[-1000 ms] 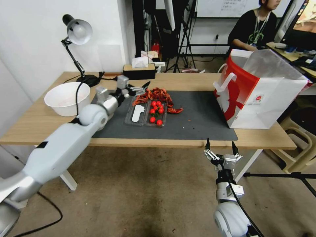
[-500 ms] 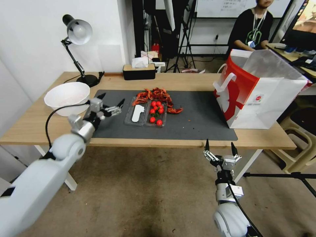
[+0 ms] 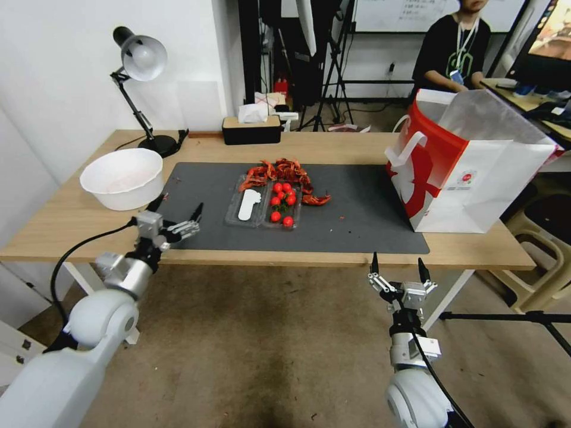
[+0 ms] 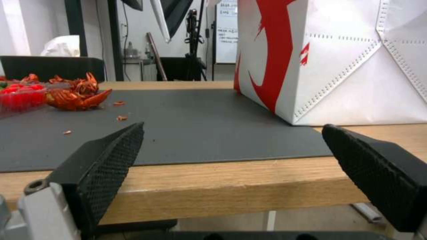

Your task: Pick up the trash from the table and place it into the takeout bag.

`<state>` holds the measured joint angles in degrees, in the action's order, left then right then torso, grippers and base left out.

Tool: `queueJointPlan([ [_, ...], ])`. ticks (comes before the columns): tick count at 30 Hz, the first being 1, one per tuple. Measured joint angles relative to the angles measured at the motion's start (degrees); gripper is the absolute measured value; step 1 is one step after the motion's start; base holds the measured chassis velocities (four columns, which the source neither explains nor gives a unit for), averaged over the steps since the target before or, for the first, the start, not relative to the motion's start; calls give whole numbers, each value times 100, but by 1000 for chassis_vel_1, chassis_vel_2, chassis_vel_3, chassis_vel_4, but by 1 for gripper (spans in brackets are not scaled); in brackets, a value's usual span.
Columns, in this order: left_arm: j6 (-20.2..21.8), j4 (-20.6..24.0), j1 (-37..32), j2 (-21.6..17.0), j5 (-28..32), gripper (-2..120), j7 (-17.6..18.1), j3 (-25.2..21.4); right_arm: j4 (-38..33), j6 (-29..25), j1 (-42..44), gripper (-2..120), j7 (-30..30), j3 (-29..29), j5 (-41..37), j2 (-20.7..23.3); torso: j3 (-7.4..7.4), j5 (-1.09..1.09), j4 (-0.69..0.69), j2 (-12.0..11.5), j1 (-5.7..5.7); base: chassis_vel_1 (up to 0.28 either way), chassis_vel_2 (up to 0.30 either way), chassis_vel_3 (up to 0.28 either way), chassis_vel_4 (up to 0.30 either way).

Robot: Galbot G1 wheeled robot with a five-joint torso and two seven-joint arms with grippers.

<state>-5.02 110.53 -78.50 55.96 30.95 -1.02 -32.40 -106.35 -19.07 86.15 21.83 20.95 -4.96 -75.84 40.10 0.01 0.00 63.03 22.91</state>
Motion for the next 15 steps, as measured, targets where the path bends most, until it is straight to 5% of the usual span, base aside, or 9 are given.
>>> queueJointPlan([
  [15, -334, 408, -1277, 586, -498, 100, 130, -619, -66, -42, 46, 100, 2, -40, -1, 37, 0, 0, 0, 0, 0, 0, 0, 0, 0],
])
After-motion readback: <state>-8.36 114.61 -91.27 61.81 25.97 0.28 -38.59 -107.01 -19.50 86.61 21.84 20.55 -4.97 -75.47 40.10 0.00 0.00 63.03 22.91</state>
